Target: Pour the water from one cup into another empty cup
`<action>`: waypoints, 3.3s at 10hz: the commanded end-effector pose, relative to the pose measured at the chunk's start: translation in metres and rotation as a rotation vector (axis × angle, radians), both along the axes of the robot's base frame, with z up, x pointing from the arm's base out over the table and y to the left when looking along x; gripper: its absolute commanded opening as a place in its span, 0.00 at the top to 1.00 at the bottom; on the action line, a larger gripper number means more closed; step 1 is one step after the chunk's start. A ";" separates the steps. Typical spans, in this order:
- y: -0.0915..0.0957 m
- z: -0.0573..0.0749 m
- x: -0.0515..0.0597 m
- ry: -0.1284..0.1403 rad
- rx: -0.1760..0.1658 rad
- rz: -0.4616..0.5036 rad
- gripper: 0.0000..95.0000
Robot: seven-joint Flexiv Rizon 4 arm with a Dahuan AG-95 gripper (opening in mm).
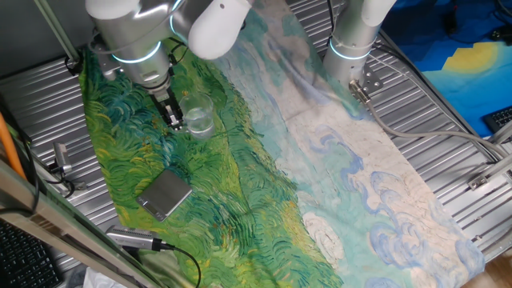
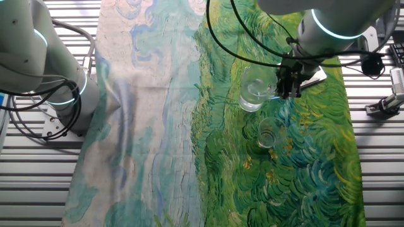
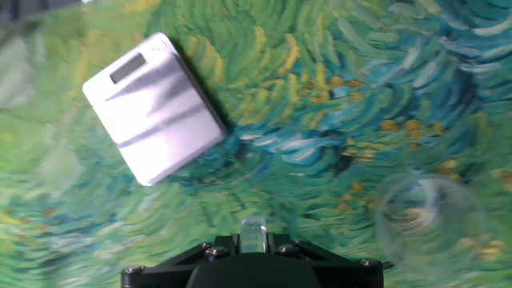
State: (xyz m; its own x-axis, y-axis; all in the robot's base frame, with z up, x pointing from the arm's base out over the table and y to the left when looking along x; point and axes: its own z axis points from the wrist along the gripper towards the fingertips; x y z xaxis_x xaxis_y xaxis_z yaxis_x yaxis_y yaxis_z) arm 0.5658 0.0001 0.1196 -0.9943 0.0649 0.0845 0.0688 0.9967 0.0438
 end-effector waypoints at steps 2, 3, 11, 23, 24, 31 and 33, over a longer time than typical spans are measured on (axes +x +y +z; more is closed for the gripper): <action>0.001 0.001 -0.002 -0.001 0.009 -0.003 1.00; 0.001 0.001 -0.002 -0.001 0.009 -0.006 1.00; 0.001 0.001 -0.002 0.001 0.011 -0.016 1.00; 0.001 0.001 -0.002 -0.015 0.016 0.022 1.00; 0.001 0.001 -0.002 -0.017 0.013 0.038 1.00; 0.001 0.001 -0.002 -0.025 0.020 0.040 1.00; 0.008 -0.007 -0.004 -0.034 0.023 0.025 1.00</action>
